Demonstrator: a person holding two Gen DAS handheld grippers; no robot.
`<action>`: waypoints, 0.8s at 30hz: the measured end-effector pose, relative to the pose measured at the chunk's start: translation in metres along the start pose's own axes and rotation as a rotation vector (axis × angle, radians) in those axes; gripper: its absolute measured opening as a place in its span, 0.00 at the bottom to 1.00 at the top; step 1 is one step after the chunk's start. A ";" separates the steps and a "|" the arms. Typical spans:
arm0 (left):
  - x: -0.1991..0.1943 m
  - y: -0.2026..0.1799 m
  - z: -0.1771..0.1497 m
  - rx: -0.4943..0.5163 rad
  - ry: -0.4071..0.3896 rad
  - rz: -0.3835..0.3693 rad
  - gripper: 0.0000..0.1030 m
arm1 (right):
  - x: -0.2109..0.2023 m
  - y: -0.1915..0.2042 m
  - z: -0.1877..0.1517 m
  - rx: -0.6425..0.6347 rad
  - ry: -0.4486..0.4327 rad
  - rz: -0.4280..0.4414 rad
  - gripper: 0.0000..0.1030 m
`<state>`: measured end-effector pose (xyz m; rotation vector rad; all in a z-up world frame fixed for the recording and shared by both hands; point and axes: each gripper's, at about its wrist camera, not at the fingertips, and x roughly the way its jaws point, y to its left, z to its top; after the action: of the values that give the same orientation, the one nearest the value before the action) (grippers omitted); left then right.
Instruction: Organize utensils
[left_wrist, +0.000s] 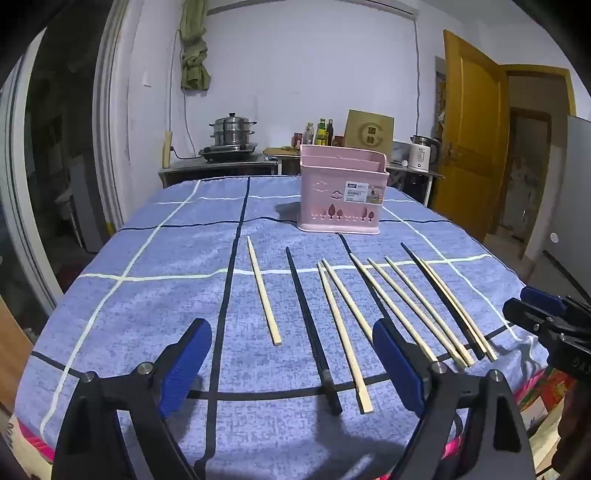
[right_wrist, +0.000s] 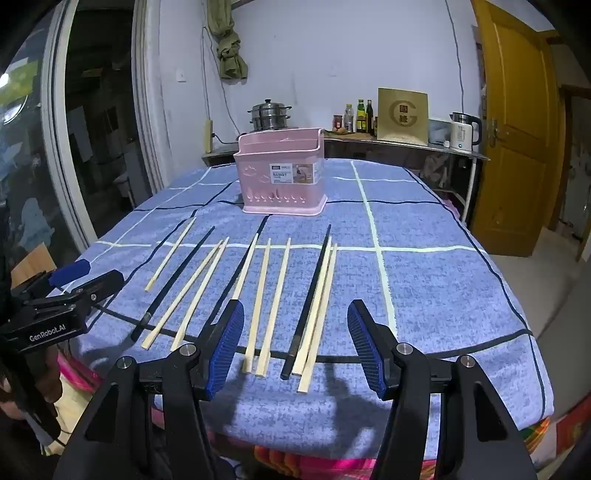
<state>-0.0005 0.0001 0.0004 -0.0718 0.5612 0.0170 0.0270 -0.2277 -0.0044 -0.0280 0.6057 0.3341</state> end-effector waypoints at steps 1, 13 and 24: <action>-0.001 0.000 0.000 0.000 -0.001 -0.002 0.87 | 0.000 0.000 0.000 -0.003 -0.004 0.001 0.57; -0.018 0.001 0.001 0.004 -0.041 0.020 0.87 | -0.003 0.003 0.002 -0.004 -0.024 -0.010 0.57; -0.018 -0.003 -0.004 0.027 -0.055 0.029 0.87 | -0.007 0.004 0.002 -0.003 -0.039 -0.001 0.57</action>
<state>-0.0176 -0.0033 0.0071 -0.0371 0.5073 0.0394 0.0210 -0.2255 0.0013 -0.0250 0.5661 0.3341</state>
